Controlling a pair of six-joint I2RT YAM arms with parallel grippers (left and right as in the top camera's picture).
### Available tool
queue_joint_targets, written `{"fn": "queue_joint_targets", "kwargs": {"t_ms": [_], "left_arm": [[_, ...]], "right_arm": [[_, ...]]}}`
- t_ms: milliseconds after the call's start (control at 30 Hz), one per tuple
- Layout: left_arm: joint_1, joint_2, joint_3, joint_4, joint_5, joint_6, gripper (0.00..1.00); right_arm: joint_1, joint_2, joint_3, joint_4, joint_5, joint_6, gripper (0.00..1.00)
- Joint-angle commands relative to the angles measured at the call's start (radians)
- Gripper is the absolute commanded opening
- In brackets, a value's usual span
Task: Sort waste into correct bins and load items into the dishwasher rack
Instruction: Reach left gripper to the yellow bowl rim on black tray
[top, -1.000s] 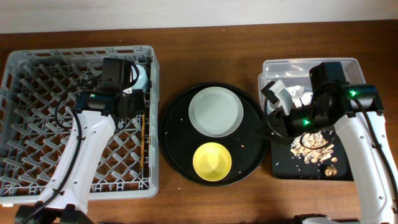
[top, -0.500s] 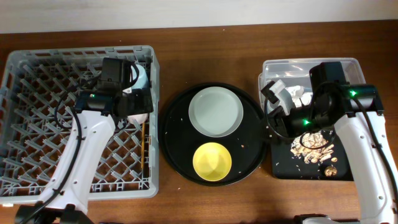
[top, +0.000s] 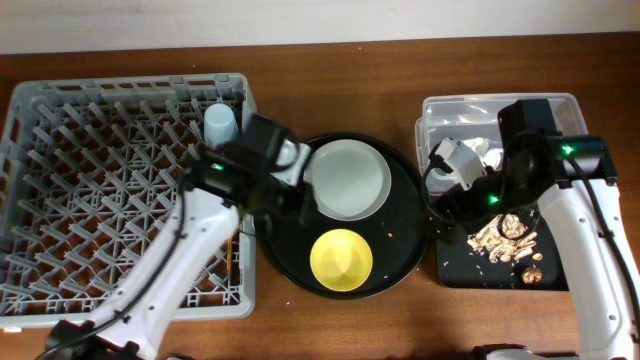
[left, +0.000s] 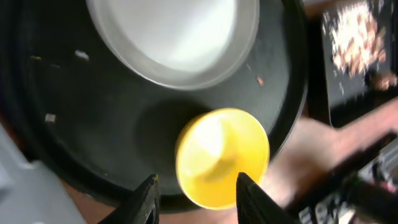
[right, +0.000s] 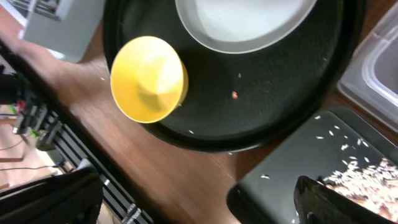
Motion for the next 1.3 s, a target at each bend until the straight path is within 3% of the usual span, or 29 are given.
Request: {"fn": "queue_joint_targets", "kwargs": {"t_ms": [0,133,267,333,467,700,767,900,1000,1233,1267], "left_arm": [[-0.198,-0.003,-0.009,-0.005,-0.002,0.008,0.25],[-0.376,-0.003,-0.095,0.019,-0.204,-0.212,0.25],[-0.443,-0.003,-0.256,0.268,-0.197,-0.219,0.25],[-0.462,-0.003,-0.364,0.465,-0.201,-0.219,0.30],[-0.462,-0.003,-0.444,0.593,-0.270,-0.249,0.31],[-0.515,0.089,-0.447,0.694,-0.305,-0.249,0.30],[-0.515,0.108,-0.447,0.701,-0.304,-0.249,0.20],[-0.515,0.108,-0.447,0.700,-0.301,-0.249,0.20],[-0.515,0.108,-0.447,0.686,-0.301,-0.249,0.11],[-0.514,0.108,-0.446,0.651,-0.493,-0.248,0.11],[-0.514,0.108,-0.446,0.650,-0.492,-0.248,0.16]], "right_arm": [[-0.004,-0.005,-0.006,0.000,0.034,-0.010,0.99],[-0.004,-0.005,-0.006,0.000,0.034,-0.010,0.99],[-0.004,-0.005,-0.006,0.000,0.034,-0.010,0.99],[-0.004,-0.005,-0.006,0.000,0.034,-0.010,0.99],[-0.004,-0.005,-0.006,0.000,0.034,-0.010,0.99],[-0.004,-0.005,-0.006,0.000,0.034,-0.010,0.99],[-0.004,-0.005,-0.006,0.000,0.034,-0.010,0.99],[-0.004,-0.005,-0.006,0.000,0.034,-0.010,0.99],[-0.004,-0.005,-0.006,0.000,0.034,-0.010,0.99],[-0.004,-0.005,-0.006,0.000,0.034,-0.010,0.99],[-0.004,-0.005,-0.006,0.000,0.034,-0.010,0.99]]}}
